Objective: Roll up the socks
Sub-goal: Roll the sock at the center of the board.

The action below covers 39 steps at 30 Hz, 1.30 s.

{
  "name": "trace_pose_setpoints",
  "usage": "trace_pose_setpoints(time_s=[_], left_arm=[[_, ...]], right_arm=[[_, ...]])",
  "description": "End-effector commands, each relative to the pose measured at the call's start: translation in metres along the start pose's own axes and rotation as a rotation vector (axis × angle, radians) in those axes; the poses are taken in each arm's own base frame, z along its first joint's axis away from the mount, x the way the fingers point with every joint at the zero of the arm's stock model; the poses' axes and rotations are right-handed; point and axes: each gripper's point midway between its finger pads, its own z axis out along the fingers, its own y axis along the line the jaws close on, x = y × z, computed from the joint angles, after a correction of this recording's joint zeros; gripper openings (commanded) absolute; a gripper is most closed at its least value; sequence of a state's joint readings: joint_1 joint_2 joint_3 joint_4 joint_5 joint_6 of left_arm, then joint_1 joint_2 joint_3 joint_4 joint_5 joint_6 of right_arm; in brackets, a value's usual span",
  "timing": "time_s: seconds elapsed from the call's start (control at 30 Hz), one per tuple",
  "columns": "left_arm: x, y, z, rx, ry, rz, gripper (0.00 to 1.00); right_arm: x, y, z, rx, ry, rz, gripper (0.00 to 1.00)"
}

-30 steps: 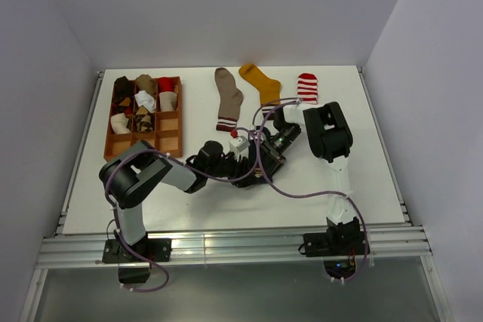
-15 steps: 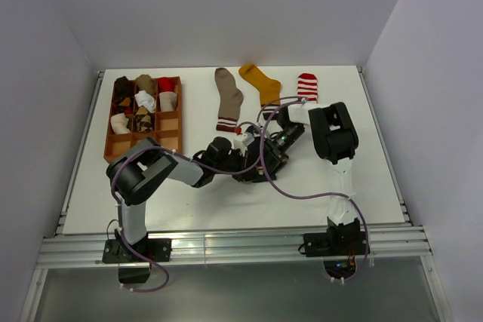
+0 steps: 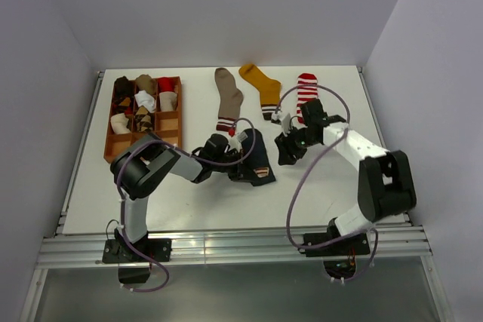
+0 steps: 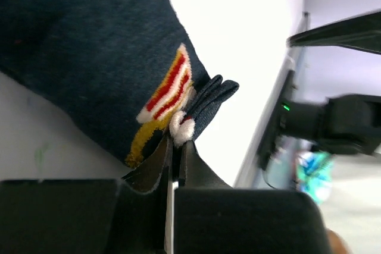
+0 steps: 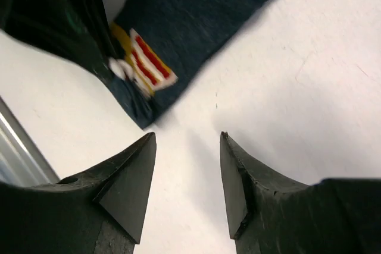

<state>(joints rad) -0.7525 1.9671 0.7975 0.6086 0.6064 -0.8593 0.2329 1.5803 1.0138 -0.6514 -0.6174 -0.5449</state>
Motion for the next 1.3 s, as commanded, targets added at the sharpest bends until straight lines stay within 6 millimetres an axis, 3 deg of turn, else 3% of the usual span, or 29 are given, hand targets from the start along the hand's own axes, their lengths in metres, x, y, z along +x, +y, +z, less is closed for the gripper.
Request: trace_pose_setpoints(time_s=[0.0,0.13,0.37,0.4,0.63,0.73,0.87,1.03,1.27], left_arm=[[0.05,0.028,-0.013,-0.051,0.173,-0.232,0.0],[0.062,0.028,-0.025,0.004,0.232,-0.344,0.0],[0.075,0.036,-0.038,-0.034,0.299,-0.449,0.0],[0.075,0.037,-0.039,-0.046,0.307,-0.455,0.0],[0.076,0.041,-0.041,-0.095,0.336,-0.467,0.0],[0.077,0.044,-0.041,-0.11,0.347,-0.466,0.0],[0.08,0.044,-0.042,-0.114,0.357,-0.469,0.0],[0.078,0.044,-0.042,-0.123,0.363,-0.451,0.0],[0.078,0.041,-0.045,-0.119,0.37,-0.439,0.0]], right_arm=[[-0.017,-0.013,-0.008,0.111,-0.128,-0.225,0.55],[-0.016,0.009,-0.018,0.15,-0.217,-0.424,0.56],[0.002,0.062,0.004,0.149,-0.269,-0.692,0.57],[0.004,0.077,0.01,0.119,-0.271,-0.744,0.57],[0.019,0.116,0.034,0.083,-0.283,-0.907,0.57],[0.029,0.121,0.044,0.118,-0.259,-0.985,0.57],[0.027,0.126,0.05,0.15,-0.255,-1.034,0.57],[0.023,0.119,0.058,0.236,-0.223,-1.077,0.56],[0.025,0.119,0.067,0.224,-0.176,-1.116,0.49]])
